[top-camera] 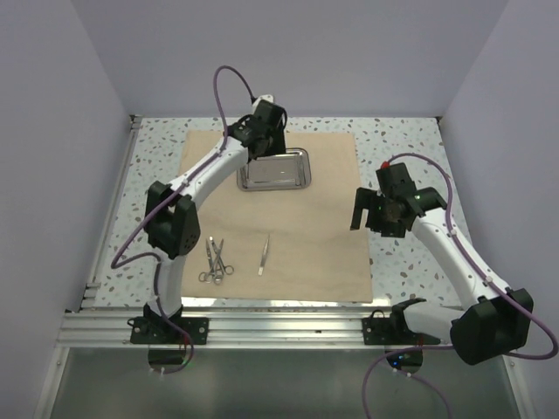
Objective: Open and lay out the surgical kit
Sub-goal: Pick up the medical item from the container.
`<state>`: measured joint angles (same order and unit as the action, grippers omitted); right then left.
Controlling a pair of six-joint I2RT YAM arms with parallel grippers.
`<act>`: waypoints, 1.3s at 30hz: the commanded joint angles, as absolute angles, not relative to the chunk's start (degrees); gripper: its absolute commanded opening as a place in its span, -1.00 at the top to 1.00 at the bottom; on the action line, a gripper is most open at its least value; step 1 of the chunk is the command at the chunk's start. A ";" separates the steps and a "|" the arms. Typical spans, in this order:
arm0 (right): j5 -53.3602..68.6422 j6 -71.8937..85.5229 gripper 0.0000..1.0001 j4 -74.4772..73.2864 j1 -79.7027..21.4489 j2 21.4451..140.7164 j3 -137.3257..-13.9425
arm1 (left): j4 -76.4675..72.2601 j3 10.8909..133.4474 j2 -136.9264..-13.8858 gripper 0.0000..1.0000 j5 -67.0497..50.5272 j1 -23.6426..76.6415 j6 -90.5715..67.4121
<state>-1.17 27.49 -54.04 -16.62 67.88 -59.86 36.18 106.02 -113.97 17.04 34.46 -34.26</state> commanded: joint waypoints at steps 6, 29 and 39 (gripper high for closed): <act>-6.41 27.07 -0.81 -56.42 -16.79 70.92 -65.21 | 41.49 128.22 -134.28 -0.15 16.26 25.41 -23.12; -6.68 29.44 -0.80 -56.16 -16.87 78.05 -67.76 | 35.25 127.80 -142.64 0.00 10.55 19.60 -21.27; -6.59 29.88 -0.80 -55.90 -16.88 78.66 -67.59 | 33.75 123.58 -143.35 0.15 8.61 19.69 -20.92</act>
<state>-6.48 28.97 -56.29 -16.62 78.48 -65.56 35.90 124.38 -142.67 9.74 19.94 -22.72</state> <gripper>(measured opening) 0.901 0.436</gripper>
